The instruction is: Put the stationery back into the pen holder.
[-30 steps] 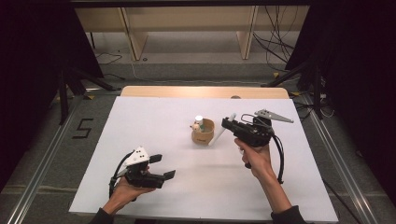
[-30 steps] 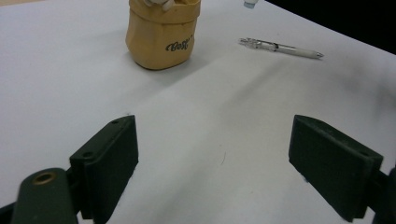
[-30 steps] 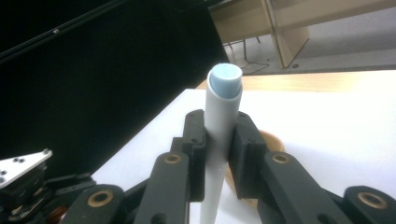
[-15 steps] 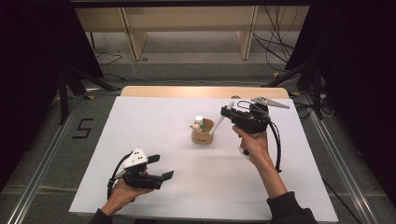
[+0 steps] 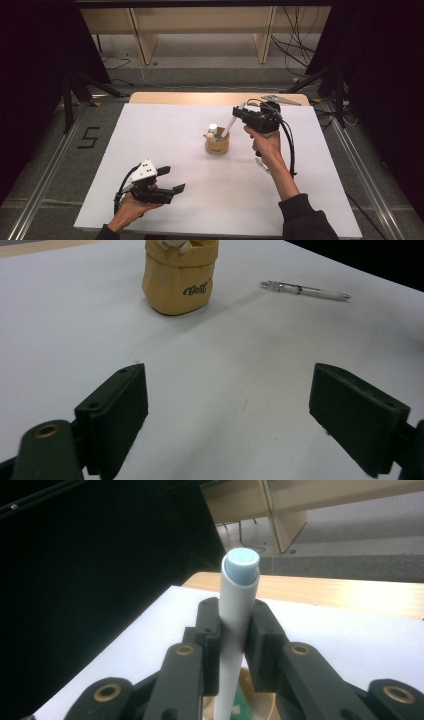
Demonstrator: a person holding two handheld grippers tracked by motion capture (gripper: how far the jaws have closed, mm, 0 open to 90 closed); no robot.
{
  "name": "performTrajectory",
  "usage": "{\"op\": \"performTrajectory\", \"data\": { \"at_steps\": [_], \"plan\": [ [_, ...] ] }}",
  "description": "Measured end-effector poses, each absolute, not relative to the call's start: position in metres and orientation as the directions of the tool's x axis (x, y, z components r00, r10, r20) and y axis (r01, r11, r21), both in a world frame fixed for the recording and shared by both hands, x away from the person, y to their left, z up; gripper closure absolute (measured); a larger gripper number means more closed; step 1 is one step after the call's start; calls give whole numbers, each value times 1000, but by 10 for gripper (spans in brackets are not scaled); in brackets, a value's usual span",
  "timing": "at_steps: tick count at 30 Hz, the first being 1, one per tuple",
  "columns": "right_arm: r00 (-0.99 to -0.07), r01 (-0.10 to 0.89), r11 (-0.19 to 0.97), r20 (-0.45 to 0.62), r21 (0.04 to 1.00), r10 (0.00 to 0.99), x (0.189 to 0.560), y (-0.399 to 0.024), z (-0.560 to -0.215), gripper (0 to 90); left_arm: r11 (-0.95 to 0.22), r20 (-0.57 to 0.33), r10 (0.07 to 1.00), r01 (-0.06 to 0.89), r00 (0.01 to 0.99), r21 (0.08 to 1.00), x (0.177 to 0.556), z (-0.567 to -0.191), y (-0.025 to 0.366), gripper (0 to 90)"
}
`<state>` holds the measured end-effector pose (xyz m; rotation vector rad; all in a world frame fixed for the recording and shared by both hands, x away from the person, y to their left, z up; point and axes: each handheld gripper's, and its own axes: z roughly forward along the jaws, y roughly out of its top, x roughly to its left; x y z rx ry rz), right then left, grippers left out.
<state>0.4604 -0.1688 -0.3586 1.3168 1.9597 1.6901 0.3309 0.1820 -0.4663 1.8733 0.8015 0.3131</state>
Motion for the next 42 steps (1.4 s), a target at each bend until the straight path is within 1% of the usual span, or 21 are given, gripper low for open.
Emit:
{"op": "performTrajectory", "data": {
  "at_steps": [16, 42],
  "plan": [
    [-537, 492, 5, 299, 870, 788, 481, -155, -368, 785, -238, -144, 655, 383, 742, 893, 329, -467, 183, 155],
    [-539, 535, 84, 263, 841, 800, 500, -136, -385, 783, -230, -147, 654, 381, 742, 896, 327, -467, 185, 155]
  ]
}}
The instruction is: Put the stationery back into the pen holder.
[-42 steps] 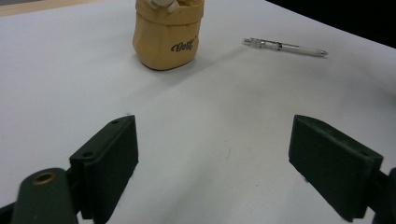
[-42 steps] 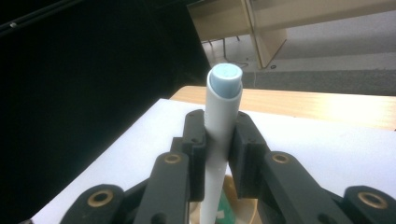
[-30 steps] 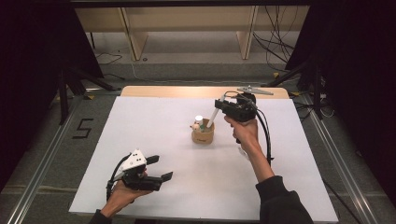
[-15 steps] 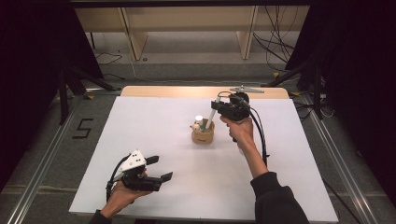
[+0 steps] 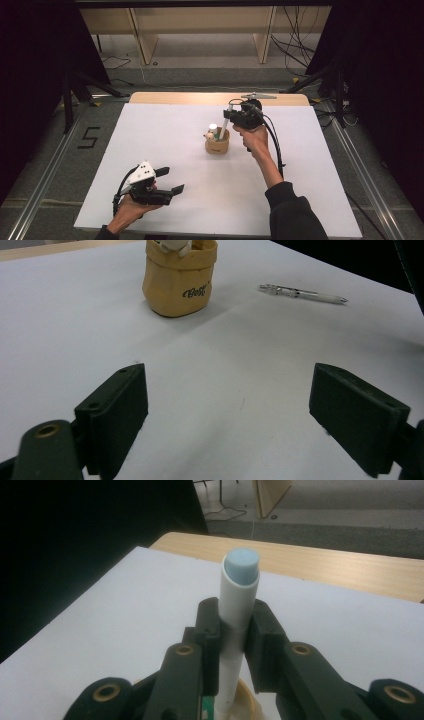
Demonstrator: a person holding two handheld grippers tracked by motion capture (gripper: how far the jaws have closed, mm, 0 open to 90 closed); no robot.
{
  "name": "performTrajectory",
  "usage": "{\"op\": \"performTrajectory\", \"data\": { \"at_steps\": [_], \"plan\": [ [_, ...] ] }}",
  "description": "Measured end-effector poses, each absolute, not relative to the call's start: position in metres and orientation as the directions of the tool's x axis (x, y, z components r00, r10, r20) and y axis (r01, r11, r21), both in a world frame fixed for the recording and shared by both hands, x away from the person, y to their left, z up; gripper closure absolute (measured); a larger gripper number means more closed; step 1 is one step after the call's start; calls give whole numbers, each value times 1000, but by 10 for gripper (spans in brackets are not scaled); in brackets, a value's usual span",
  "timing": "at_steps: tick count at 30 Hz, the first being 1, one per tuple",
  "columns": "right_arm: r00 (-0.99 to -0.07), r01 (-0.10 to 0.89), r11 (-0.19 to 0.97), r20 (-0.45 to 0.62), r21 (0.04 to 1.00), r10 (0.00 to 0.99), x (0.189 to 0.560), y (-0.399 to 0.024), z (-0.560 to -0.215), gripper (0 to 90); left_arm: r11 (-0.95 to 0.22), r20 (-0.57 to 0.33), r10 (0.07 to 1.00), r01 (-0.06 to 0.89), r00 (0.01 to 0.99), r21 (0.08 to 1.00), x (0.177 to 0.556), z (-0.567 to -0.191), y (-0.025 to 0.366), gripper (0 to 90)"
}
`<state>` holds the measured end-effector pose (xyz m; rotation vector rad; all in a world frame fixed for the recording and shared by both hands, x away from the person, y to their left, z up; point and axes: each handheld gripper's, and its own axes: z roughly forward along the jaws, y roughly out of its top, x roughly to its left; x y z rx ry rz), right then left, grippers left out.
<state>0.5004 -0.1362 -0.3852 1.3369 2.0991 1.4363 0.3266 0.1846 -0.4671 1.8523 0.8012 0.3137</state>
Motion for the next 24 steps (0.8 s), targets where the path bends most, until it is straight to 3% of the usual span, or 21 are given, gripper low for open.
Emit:
{"op": "performTrajectory", "data": {
  "at_steps": [24],
  "plan": [
    [-550, 549, 149, 221, 823, 805, 506, -125, -396, 781, -251, -136, 648, 379, 750, 891, 326, -468, 183, 155]
  ]
}}
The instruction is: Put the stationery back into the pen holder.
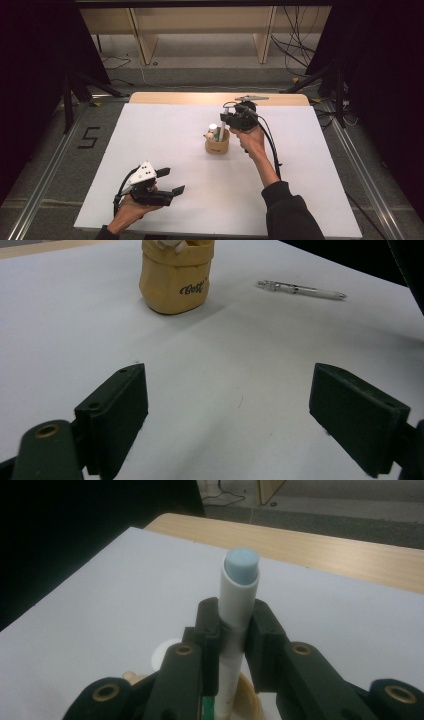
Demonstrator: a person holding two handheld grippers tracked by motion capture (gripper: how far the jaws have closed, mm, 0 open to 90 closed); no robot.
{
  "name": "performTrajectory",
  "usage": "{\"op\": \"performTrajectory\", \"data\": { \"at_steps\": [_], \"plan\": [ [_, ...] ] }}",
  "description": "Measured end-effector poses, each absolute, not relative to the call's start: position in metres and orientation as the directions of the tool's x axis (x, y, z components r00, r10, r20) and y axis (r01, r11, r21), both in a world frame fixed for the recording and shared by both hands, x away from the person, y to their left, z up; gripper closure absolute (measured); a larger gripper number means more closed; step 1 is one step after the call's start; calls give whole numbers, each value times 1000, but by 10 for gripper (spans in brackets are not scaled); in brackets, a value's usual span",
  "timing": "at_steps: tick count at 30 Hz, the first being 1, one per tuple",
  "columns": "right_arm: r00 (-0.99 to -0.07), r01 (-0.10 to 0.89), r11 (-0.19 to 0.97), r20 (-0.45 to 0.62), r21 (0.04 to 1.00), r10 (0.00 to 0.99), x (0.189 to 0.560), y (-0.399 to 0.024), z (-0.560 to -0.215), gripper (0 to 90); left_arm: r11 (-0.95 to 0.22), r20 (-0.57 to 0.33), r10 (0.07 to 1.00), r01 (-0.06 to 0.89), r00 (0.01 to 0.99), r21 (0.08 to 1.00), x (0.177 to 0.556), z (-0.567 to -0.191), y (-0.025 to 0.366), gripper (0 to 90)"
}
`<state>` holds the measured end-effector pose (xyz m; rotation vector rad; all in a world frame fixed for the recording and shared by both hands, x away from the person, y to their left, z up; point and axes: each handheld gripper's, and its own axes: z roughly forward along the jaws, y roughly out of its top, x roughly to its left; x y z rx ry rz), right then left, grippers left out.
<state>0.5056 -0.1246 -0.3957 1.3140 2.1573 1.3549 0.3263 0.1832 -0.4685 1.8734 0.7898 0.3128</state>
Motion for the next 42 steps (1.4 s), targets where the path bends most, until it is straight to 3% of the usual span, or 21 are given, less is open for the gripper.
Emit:
{"op": "performTrajectory", "data": {
  "at_steps": [24, 29, 42],
  "plan": [
    [-564, 559, 194, 198, 806, 802, 509, -114, -401, 773, -248, -137, 649, 379, 749, 891, 326, -469, 182, 155],
    [-574, 555, 183, 215, 811, 790, 510, -113, -399, 680, -253, -135, 647, 379, 750, 890, 326, -469, 183, 155],
    [-588, 538, 171, 222, 825, 777, 503, -121, -389, 545, -248, -140, 649, 382, 748, 890, 327, -469, 183, 155]
  ]
}}
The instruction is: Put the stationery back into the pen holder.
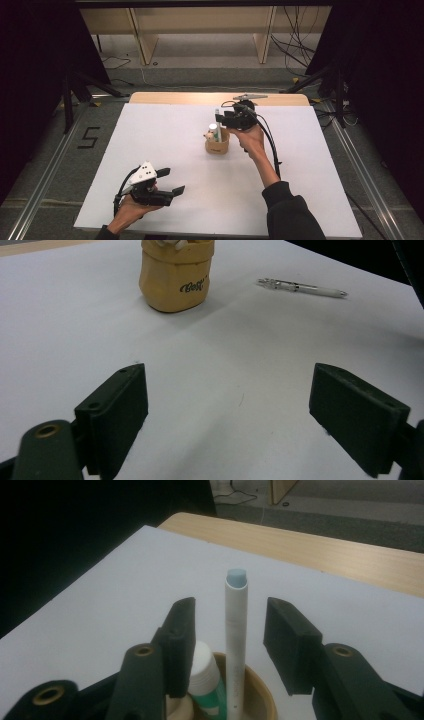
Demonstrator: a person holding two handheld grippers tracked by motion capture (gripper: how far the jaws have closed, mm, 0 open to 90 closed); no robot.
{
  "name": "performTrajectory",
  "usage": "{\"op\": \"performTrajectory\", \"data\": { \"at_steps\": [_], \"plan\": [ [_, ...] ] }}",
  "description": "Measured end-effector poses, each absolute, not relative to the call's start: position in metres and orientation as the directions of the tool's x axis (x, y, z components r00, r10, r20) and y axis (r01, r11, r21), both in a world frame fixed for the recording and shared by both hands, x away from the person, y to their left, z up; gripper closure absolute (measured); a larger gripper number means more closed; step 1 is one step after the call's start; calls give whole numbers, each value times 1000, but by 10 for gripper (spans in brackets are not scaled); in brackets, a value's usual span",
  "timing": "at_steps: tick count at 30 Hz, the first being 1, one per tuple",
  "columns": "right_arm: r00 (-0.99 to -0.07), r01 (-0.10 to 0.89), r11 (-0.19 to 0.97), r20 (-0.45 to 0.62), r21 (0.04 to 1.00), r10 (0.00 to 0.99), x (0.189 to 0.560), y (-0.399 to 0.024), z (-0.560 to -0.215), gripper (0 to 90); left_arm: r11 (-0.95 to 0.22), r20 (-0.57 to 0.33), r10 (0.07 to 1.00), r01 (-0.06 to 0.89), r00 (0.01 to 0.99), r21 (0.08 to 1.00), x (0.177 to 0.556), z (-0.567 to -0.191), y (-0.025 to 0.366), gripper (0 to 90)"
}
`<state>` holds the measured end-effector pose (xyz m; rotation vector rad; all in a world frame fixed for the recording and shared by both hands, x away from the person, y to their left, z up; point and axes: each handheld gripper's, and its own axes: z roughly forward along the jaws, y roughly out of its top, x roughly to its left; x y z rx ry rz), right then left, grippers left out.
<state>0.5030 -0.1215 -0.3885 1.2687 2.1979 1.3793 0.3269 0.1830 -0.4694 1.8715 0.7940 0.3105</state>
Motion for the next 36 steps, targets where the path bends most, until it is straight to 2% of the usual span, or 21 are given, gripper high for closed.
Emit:
{"op": "performTrajectory", "data": {
  "at_steps": [9, 16, 25, 36],
  "plan": [
    [-606, 526, 207, 192, 825, 772, 490, -133, -379, 409, -242, -143, 652, 383, 745, 891, 327, -470, 183, 155],
    [-611, 537, 206, 209, 818, 763, 479, -155, -379, 383, -249, -135, 654, 380, 744, 891, 328, -469, 184, 155],
    [-606, 555, 259, 171, 790, 777, 464, -182, -386, 340, -245, -136, 657, 381, 741, 892, 328, -469, 184, 155],
    [-600, 582, 302, 149, 755, 786, 442, -208, -398, 337, -241, -140, 659, 383, 739, 892, 328, -469, 184, 155]
  ]
}}
